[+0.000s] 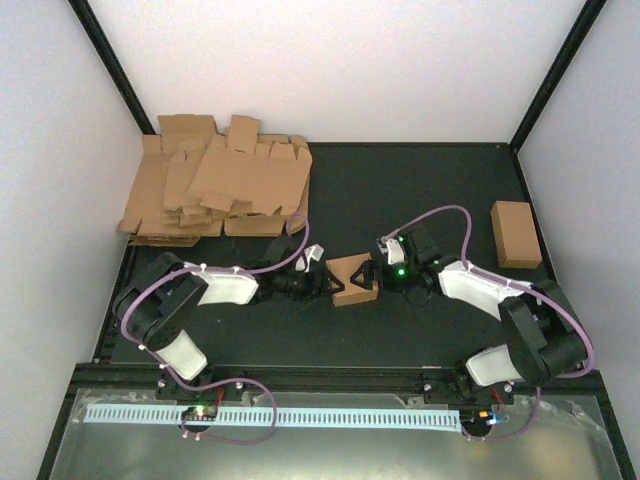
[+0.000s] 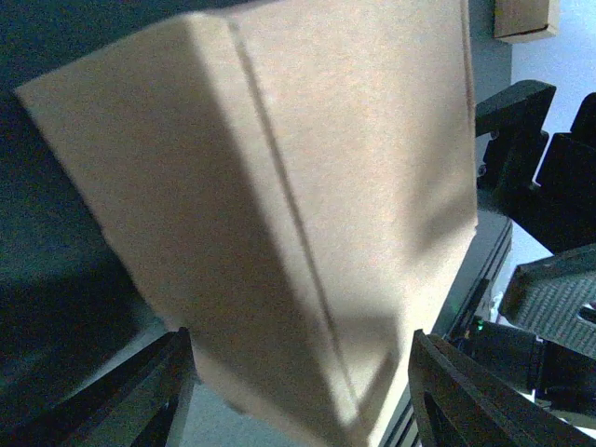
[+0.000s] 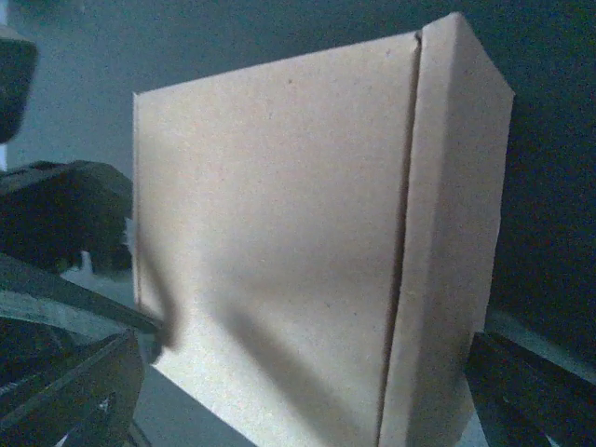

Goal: Fold the paper box

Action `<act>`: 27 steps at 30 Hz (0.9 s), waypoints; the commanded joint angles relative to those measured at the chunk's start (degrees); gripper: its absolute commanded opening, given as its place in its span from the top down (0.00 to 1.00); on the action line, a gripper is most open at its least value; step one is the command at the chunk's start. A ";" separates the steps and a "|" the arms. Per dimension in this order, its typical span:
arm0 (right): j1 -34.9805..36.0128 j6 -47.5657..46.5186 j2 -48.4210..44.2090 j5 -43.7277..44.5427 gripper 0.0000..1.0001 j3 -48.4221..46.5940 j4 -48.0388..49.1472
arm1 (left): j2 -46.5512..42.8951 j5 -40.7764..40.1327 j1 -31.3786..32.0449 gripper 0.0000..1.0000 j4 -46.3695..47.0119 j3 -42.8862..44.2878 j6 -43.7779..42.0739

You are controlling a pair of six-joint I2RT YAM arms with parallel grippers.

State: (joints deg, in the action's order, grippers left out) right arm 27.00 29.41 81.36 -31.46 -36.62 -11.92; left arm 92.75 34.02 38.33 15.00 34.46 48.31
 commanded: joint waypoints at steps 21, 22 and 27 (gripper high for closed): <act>-5.86 4.98 -7.36 -4.88 0.07 8.09 7.98 | 3.35 4.77 -2.99 0.37 8.49 -0.46 1.45; -6.35 4.85 -7.36 -4.78 0.07 8.20 8.04 | 3.79 5.22 -3.30 0.38 8.98 -0.63 1.71; -8.39 4.16 -7.53 -5.03 0.07 8.92 7.83 | 4.93 5.83 -4.49 0.43 11.91 -2.29 2.98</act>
State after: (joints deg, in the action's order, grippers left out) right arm 19.88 34.44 74.00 -36.16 -28.38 -5.23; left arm 96.40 38.24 34.87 22.59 33.45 50.22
